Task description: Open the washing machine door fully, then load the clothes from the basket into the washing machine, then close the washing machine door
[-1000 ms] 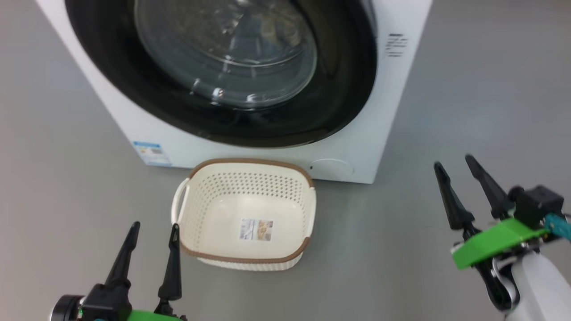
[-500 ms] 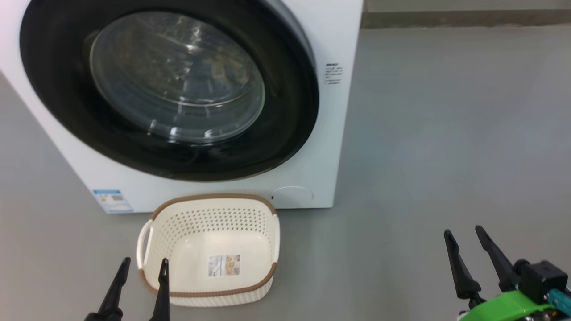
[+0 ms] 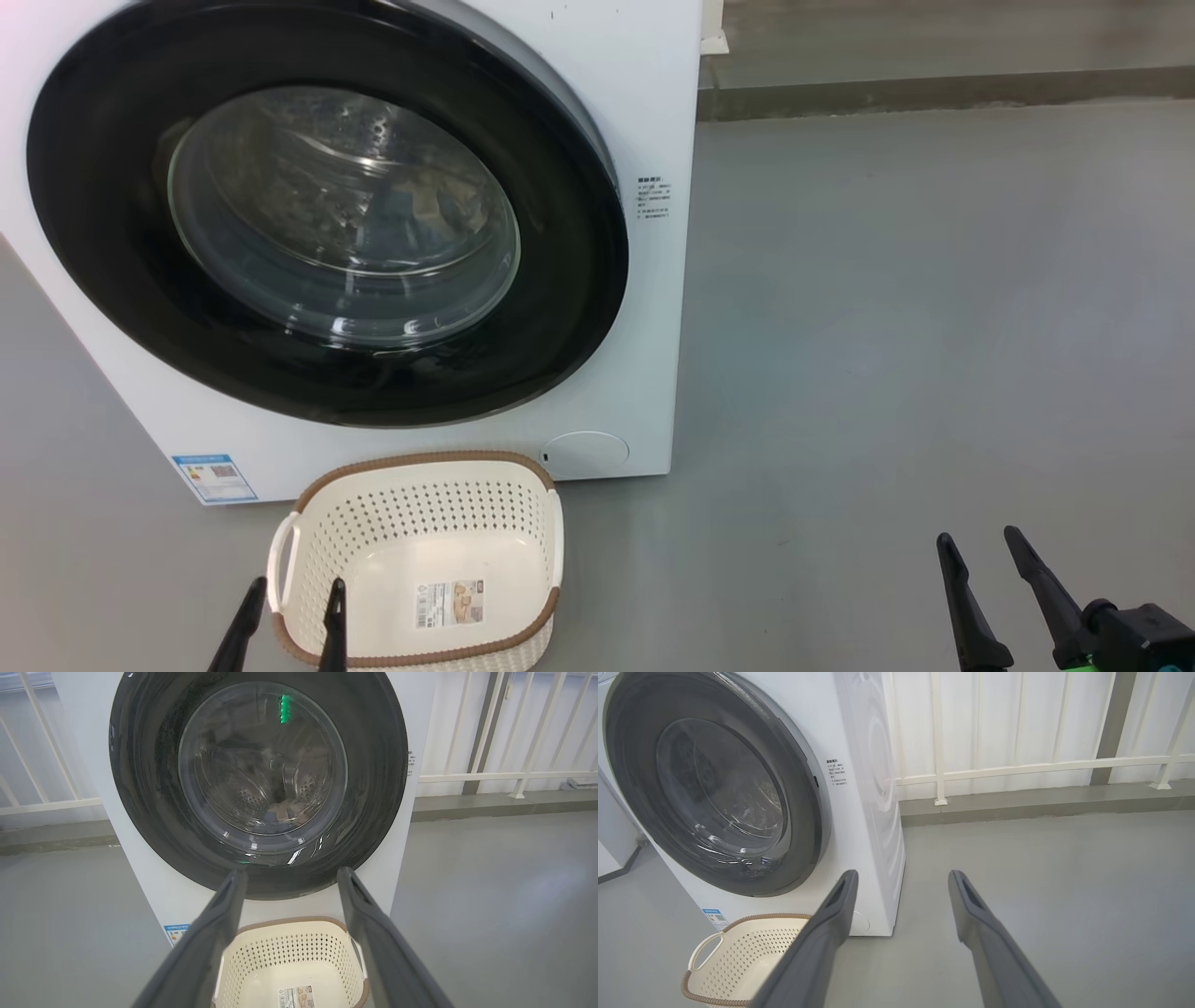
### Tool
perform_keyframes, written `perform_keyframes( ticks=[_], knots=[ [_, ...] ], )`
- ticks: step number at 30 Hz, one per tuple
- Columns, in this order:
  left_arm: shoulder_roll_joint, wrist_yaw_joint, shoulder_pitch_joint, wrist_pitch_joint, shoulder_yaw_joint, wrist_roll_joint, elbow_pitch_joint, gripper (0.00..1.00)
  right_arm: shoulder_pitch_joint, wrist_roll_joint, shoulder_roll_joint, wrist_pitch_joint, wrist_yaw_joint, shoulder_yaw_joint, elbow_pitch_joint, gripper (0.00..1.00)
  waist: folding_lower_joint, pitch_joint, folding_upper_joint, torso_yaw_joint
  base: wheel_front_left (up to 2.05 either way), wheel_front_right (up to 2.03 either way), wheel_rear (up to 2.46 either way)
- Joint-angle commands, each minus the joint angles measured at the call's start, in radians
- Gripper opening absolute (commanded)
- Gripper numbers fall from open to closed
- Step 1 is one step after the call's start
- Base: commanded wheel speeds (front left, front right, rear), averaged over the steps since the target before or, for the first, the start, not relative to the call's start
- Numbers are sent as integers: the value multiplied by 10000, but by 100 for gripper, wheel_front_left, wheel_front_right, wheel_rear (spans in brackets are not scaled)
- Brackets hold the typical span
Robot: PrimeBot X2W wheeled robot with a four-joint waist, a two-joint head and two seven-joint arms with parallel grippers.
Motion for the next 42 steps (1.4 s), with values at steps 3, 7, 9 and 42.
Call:
perform_keyframes(
  ticks=[3,7,9,42],
  knots=[
    [215,17,-305,38,319,-31,-381,100,-78,-99,-3,80,-27,144,-429,100,1,-60,0,52,0,0,0],
    [256,44,-282,83,312,-66,-471,100,-33,-131,50,135,-27,162,-524,100,1,-68,0,87,0,0,0],
    [277,58,-265,90,315,-87,-496,100,-16,-131,54,139,-27,159,-551,100,1,-66,0,103,0,0,0],
    [130,200,11,95,-206,-198,-45,0,202,-77,152,160,0,-84,-140,0,1,-9,0,61,0,0,0]
  ],
)
